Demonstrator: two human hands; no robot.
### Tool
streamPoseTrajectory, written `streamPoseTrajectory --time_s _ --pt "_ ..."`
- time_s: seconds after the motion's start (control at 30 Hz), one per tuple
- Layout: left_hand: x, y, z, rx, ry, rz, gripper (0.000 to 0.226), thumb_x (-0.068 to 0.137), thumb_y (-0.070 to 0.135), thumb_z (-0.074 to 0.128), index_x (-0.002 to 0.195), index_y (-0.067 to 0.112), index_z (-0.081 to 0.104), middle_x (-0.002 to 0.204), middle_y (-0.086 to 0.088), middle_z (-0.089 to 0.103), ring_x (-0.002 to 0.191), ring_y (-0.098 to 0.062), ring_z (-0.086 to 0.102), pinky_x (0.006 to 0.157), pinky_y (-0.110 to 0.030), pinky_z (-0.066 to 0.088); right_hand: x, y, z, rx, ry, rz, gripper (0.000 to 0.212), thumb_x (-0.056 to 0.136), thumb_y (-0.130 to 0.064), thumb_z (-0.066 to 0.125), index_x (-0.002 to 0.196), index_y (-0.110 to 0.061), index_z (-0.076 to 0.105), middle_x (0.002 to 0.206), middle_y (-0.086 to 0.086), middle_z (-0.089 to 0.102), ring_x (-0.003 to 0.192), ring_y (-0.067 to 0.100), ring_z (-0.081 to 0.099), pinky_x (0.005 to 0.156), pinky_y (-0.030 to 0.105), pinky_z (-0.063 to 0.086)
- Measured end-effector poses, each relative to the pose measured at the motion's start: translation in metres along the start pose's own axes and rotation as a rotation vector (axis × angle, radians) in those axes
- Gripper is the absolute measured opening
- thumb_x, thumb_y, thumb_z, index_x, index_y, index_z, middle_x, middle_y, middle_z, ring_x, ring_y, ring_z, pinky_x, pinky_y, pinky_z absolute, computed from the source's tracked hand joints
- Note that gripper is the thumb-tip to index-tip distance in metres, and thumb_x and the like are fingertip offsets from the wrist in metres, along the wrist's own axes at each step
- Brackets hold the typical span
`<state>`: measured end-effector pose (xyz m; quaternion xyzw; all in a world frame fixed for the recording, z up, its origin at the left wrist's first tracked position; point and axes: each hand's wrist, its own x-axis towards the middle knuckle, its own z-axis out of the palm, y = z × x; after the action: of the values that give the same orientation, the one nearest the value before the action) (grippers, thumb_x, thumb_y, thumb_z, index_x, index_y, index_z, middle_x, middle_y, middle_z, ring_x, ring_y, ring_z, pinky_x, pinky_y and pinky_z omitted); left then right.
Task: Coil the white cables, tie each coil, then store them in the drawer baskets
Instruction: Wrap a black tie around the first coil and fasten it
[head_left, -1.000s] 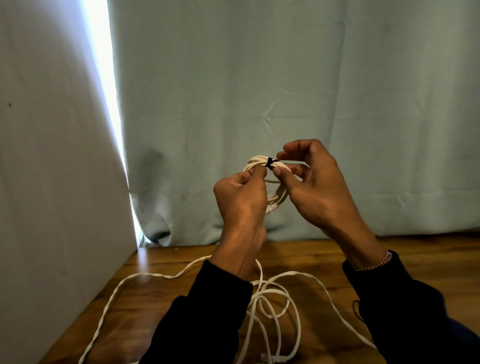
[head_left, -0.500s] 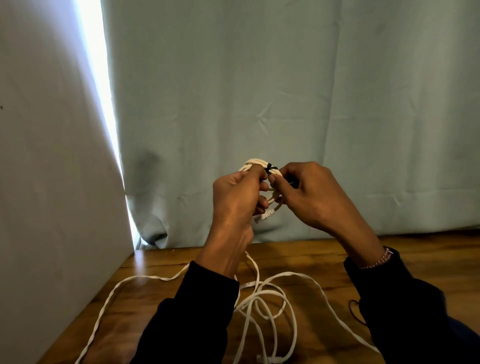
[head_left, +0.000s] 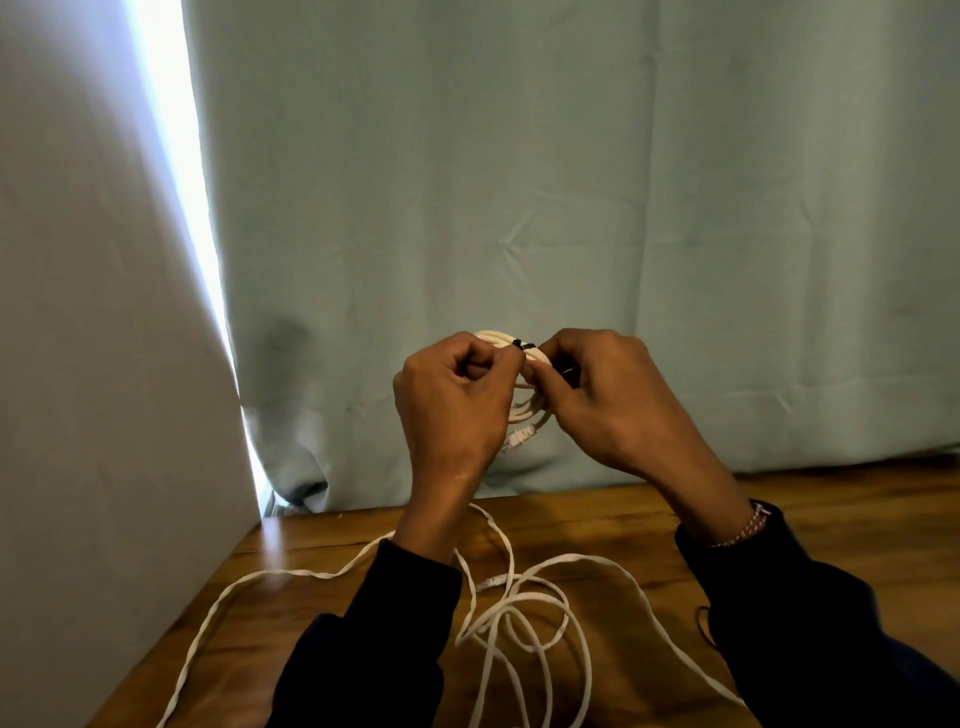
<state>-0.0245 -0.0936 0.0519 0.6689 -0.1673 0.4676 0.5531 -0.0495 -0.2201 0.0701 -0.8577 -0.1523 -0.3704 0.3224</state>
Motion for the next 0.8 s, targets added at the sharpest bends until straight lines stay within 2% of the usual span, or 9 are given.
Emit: streamPoseTrajectory --time_s 0.1,0.13,0.2,0.27,0.43,0.6,0.7,0.8 --pt "-0.002 0.004 0.001 0.039 0.073 0.073 0.017 0.082 0.021 0.074 0.067 0.017 0.068 0.056 0.013 0.058 0.053 -0.005 0.059 0.052 -0.01 0.042 -0.001 -0.004 0.005 0.031 0.067 -0.013 0.024 0.1 -0.029 0.057 0.11 -0.011 0.069 0.096 0.002 0.072 0.079 0.011 0.066 0.071 0.026 0.058" --pt "-0.003 0.004 0.002 0.04 0.094 0.086 0.017 0.082 0.021 0.074 0.067 0.017 0.067 0.056 0.014 0.057 0.053 -0.006 0.057 0.051 -0.009 0.041 -0.002 -0.006 0.007 0.044 0.082 -0.005 0.024 0.101 -0.029 0.057 0.111 -0.011 0.068 0.097 0.002 0.071 0.08 0.011 0.066 0.07 0.023 0.057" --pt "-0.004 0.003 0.004 0.033 0.119 0.084 0.017 0.083 0.021 0.074 0.069 0.015 0.068 0.057 0.014 0.057 0.053 -0.006 0.057 0.051 -0.009 0.041 -0.002 -0.007 0.01 0.052 0.09 0.013 0.024 0.101 -0.029 0.056 0.113 -0.011 0.067 0.099 0.001 0.07 0.08 0.009 0.065 0.066 0.014 0.051" --pt "-0.005 0.001 0.005 0.022 0.126 0.065 0.017 0.084 0.023 0.073 0.069 0.015 0.068 0.057 0.014 0.057 0.054 -0.006 0.057 0.051 -0.01 0.042 -0.003 -0.009 0.011 0.069 0.085 0.03 0.023 0.101 -0.028 0.055 0.113 -0.012 0.067 0.099 0.001 0.07 0.08 0.009 0.064 0.066 0.013 0.05" --pt "-0.003 -0.001 0.006 -0.019 0.13 -0.024 0.019 0.085 0.02 0.073 0.067 0.016 0.066 0.056 0.011 0.059 0.054 -0.008 0.059 0.053 -0.027 0.054 -0.003 -0.009 0.011 0.144 0.045 0.044 0.022 0.101 -0.027 0.055 0.108 -0.011 0.069 0.095 0.003 0.071 0.082 0.014 0.068 0.079 0.036 0.061" --pt "-0.004 -0.002 0.008 -0.079 0.124 -0.139 0.017 0.085 0.018 0.074 0.069 0.015 0.07 0.059 0.006 0.064 0.057 -0.013 0.064 0.058 -0.038 0.06 -0.002 -0.007 0.013 0.177 0.012 0.056 0.022 0.101 -0.026 0.056 0.107 -0.011 0.07 0.094 0.003 0.071 0.084 0.016 0.068 0.082 0.041 0.061" --pt "-0.003 0.002 0.007 -0.184 0.06 -0.243 0.012 0.089 0.016 0.07 0.08 0.016 0.078 0.066 0.003 0.071 0.06 -0.013 0.067 0.056 -0.031 0.057 0.0 -0.006 0.009 0.191 0.007 0.056 0.022 0.102 -0.027 0.055 0.107 -0.013 0.07 0.095 0.003 0.072 0.085 0.016 0.069 0.083 0.042 0.06" --pt "-0.003 0.008 0.003 -0.281 -0.052 -0.333 0.015 0.093 0.017 0.067 0.087 0.015 0.08 0.066 0.0 0.071 0.046 -0.007 0.057 0.046 -0.022 0.046 0.002 -0.004 -0.001 0.141 0.012 0.028 0.021 0.102 -0.027 0.055 0.109 -0.014 0.07 0.093 0.001 0.072 0.083 0.014 0.069 0.081 0.041 0.061"
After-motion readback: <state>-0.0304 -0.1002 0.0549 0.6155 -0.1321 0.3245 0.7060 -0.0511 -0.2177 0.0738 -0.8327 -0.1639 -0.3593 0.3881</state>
